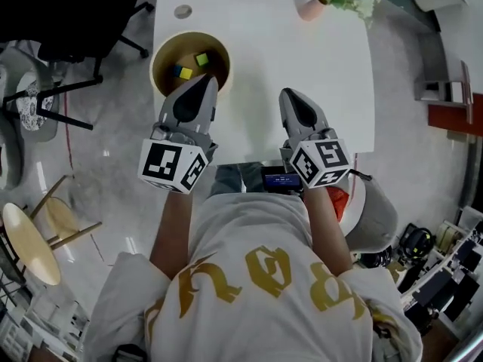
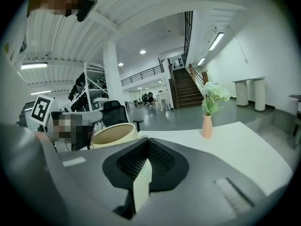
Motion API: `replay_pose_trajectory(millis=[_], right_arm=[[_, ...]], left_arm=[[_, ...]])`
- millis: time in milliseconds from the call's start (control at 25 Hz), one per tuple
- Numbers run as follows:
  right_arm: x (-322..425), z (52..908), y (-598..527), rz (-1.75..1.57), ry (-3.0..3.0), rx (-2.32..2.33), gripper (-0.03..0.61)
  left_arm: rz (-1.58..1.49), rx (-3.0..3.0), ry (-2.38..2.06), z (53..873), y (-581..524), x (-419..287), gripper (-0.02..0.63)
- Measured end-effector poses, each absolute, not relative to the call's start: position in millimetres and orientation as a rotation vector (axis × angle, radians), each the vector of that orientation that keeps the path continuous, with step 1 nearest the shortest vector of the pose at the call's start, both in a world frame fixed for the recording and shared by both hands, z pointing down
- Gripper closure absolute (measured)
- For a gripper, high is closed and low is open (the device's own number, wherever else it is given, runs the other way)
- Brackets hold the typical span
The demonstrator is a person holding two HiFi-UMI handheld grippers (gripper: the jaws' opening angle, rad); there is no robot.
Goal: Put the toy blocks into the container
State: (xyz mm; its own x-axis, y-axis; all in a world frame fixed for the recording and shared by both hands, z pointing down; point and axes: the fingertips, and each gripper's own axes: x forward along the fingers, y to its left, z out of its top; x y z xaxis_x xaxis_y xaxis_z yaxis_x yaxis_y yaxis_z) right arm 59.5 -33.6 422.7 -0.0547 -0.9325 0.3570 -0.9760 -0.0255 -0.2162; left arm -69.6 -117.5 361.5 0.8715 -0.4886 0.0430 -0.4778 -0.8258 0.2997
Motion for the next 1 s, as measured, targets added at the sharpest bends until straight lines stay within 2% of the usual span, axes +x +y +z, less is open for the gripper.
replay_pose_trajectory(millis=[320,1000], right_arm=[[50.7,403.9,-32.8,0.52,-2.203,2.001,0.554],[54.2,391.9,-12.6,0.461,-2.227,1.96,0.555]], left_arm=[[0.048,2.766,-0.754,368.8,-98.2,-55.3,0.614],[0.047,2.767,-0.775,356.0,-69.7,-44.1,0.614]])
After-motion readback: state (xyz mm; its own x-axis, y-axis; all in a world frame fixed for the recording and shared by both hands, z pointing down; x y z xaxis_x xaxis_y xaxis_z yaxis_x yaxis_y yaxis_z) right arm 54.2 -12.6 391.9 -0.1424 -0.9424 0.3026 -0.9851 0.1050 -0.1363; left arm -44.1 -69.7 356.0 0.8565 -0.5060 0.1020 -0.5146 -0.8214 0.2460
